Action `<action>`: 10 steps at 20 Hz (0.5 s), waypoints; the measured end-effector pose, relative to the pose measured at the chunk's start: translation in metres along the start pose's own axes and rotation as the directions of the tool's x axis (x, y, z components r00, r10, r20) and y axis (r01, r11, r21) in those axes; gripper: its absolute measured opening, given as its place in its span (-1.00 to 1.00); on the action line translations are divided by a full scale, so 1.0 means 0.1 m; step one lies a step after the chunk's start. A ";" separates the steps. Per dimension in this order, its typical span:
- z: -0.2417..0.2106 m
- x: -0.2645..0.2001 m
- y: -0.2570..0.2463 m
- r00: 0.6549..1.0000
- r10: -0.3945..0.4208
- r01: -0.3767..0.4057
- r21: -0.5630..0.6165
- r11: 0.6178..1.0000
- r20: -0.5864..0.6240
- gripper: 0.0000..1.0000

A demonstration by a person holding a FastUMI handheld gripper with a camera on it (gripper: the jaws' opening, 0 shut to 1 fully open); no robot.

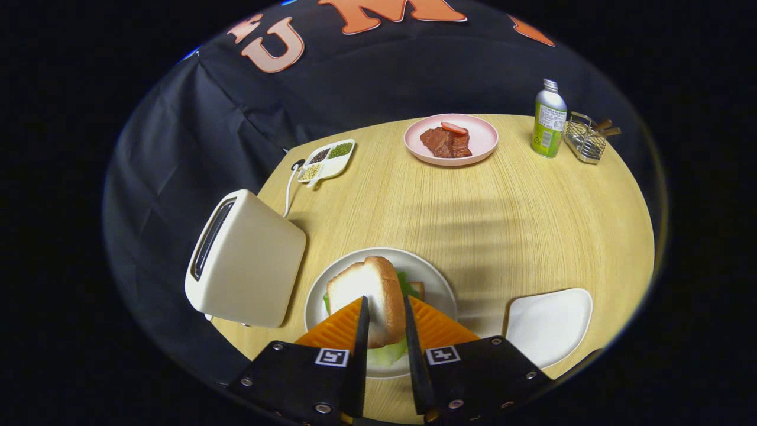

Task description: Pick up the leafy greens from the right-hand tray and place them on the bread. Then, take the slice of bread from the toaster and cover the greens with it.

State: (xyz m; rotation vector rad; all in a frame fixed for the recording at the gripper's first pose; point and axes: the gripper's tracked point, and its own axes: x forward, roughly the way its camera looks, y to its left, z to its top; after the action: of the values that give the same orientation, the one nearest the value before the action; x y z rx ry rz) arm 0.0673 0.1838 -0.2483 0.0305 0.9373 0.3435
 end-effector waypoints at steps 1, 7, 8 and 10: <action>-0.02 0.00 -0.02 1.000 -0.001 0.001 -0.001 1.000 -0.005 -0.28; -0.06 0.01 -0.15 0.999 -0.031 0.031 0.019 0.999 -0.011 0.15; -0.06 -0.01 -0.15 0.999 -0.035 0.035 0.017 0.999 -0.004 0.24; -0.02 -0.07 -0.16 0.999 -0.045 0.045 0.019 0.999 0.017 0.42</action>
State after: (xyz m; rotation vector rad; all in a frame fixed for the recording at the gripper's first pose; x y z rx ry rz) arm 0.0667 0.1662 -0.2466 0.0290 0.9228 0.2923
